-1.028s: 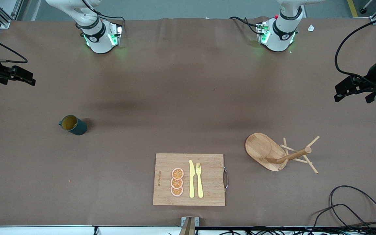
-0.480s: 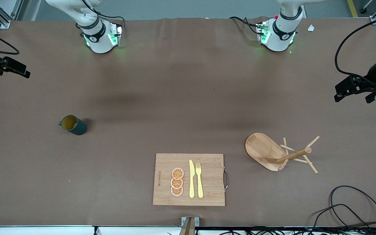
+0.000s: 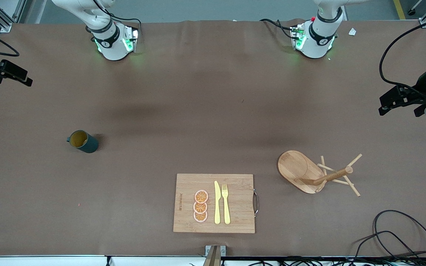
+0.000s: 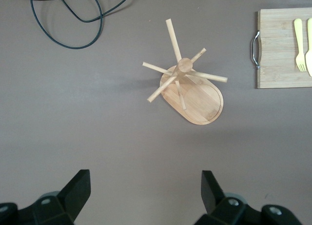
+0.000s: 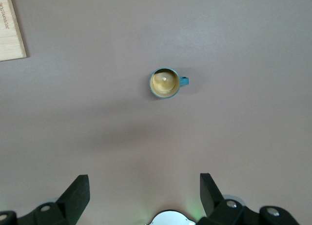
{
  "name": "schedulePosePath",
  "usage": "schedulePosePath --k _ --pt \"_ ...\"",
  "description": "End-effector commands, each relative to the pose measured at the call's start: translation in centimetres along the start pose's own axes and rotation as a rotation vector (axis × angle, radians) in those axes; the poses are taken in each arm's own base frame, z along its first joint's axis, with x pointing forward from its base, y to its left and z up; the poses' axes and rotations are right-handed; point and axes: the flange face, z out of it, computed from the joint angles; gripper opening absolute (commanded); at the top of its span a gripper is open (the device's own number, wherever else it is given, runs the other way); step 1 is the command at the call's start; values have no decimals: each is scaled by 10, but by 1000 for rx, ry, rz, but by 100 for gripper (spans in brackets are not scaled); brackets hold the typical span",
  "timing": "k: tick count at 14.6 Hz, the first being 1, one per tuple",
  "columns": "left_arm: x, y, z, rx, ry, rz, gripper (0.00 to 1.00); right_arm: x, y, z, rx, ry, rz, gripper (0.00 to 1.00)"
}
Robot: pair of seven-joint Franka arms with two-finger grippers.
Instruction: Transfer cup from left to right arm and place
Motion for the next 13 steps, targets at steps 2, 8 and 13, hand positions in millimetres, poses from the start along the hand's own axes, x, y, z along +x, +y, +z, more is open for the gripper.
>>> schedulePosePath --k 2,8,13 --pt "-1 -1 -2 -7 4 3 100 -13 0 -2 5 23 -33 100" --pt "-1 -1 -2 -9 4 3 100 -13 1 -3 -22 20 -84 100" --pt "0 -1 -1 -9 3 3 100 -13 0 -3 -21 19 -76 100"
